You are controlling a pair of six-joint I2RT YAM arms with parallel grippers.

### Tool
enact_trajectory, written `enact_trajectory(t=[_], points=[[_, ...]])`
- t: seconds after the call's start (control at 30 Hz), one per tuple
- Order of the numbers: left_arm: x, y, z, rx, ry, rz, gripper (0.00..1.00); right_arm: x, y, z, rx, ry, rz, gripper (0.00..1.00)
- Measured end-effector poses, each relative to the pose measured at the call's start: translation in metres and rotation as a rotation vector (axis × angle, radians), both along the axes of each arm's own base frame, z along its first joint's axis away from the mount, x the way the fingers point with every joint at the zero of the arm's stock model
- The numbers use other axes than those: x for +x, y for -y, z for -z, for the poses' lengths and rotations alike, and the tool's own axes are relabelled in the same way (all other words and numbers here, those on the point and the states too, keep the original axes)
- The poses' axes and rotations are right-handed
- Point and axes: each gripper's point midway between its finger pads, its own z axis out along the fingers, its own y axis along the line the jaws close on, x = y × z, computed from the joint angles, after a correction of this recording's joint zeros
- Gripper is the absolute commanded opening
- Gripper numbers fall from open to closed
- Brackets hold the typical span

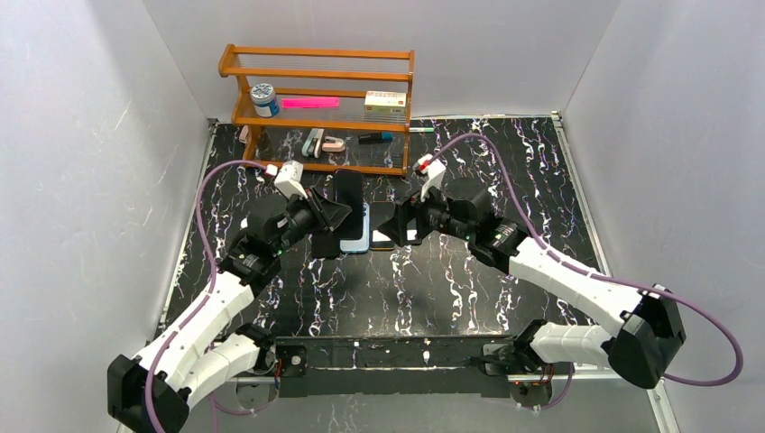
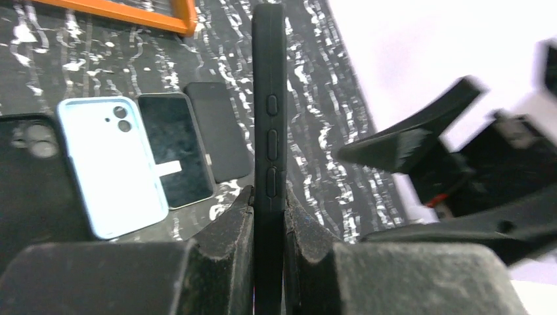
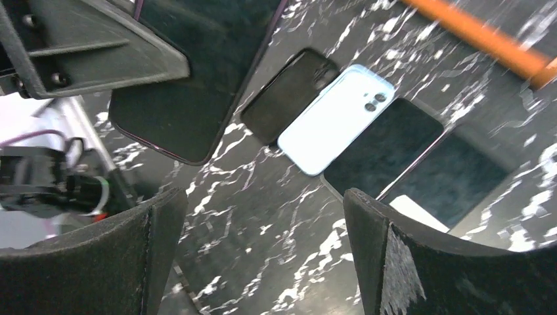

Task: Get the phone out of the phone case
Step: Pick up the phone at the center of the board, then remove the phone case from the phone.

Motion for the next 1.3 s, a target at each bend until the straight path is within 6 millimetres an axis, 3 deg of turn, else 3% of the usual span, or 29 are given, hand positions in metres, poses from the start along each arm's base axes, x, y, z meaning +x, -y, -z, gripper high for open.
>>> enact_trajectory(t=[0.17, 0.27, 0.47, 0.63, 0.83, 1.3], points=[[0.002, 0.012, -0.002, -0.187, -0.031, -0.014, 0.0, -0.01, 0.004, 0.031, 0.162, -0.268, -0.012, 0.97], [0.005, 0.021, -0.005, -0.288, -0.066, -0.011, 0.0, -0.021, 0.003, 0.037, 0.219, -0.358, -0.052, 0.91], [0.008, 0.038, -0.02, -0.44, -0.109, 0.037, 0.0, -0.026, 0.0, 0.006, 0.362, -0.394, -0.159, 0.75], [0.005, 0.043, -0.035, -0.521, -0.115, 0.069, 0.0, -0.03, -0.001, -0.017, 0.432, -0.37, -0.244, 0.68], [0.001, 0.049, -0.048, -0.591, -0.126, 0.11, 0.0, -0.038, -0.004, -0.024, 0.446, -0.38, -0.344, 0.53], [-0.005, 0.057, -0.059, -0.664, -0.161, 0.177, 0.0, -0.033, -0.003, -0.045, 0.477, -0.355, -0.448, 0.29]])
